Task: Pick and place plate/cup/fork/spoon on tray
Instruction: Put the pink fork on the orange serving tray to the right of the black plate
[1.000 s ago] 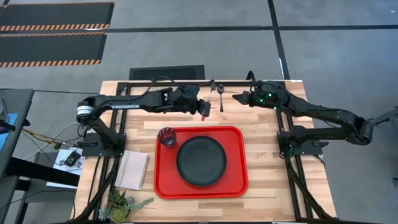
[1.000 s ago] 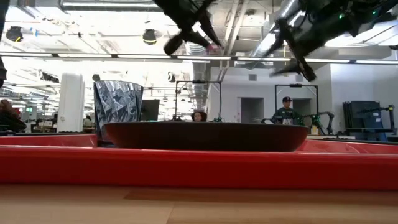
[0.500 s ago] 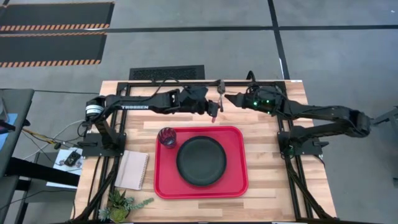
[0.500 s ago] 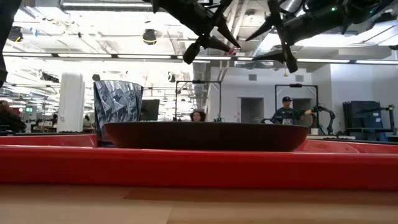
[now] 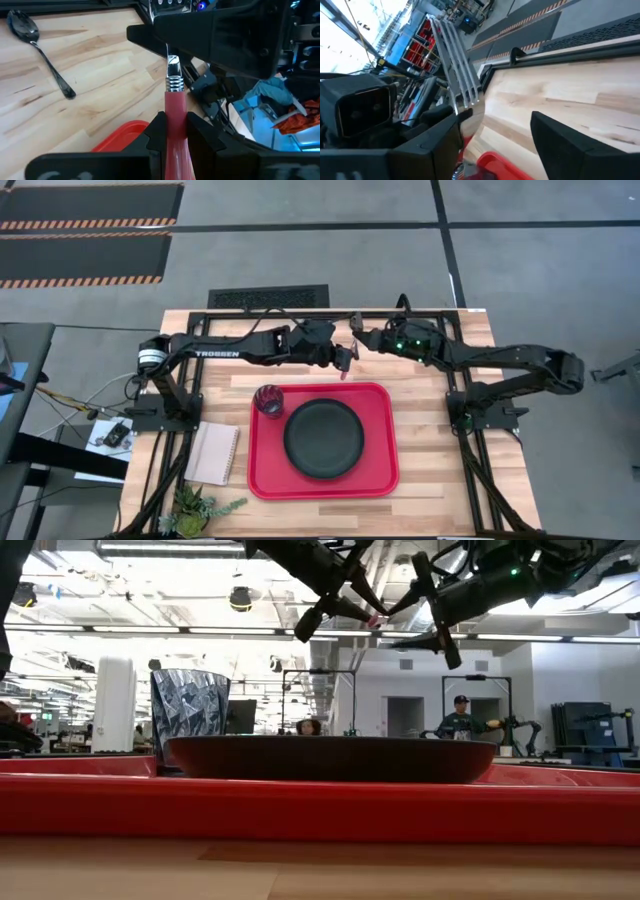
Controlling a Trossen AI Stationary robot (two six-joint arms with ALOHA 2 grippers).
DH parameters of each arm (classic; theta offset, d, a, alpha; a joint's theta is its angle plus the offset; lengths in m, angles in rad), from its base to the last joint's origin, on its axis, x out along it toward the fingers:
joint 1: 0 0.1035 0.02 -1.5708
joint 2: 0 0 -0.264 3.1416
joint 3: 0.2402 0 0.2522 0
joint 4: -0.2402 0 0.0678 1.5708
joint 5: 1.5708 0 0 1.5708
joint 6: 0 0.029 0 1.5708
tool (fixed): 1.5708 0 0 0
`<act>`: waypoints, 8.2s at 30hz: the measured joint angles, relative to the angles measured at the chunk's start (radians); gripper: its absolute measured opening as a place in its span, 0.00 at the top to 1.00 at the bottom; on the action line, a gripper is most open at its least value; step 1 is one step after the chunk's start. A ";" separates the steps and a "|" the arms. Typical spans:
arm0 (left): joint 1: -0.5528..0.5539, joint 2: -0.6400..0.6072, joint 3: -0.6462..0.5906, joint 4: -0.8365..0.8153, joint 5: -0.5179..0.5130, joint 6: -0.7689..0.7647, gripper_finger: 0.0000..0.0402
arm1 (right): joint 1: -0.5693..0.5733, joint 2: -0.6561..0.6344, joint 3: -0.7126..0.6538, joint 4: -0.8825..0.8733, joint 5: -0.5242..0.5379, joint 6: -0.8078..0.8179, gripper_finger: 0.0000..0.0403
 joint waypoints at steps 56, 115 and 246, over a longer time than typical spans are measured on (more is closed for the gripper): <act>0.024 -0.371 0.001 -0.211 -0.005 0.157 0.55 | 0.720 -0.221 -0.365 -0.255 0.295 0.583 0.99; 0.035 -0.372 0.000 -0.235 -0.048 0.149 0.55 | 0.804 0.193 -0.411 0.002 0.317 0.745 0.85; 0.035 -0.372 0.000 -0.277 -0.048 0.153 0.55 | 0.636 0.164 -0.179 -0.398 0.056 0.416 0.98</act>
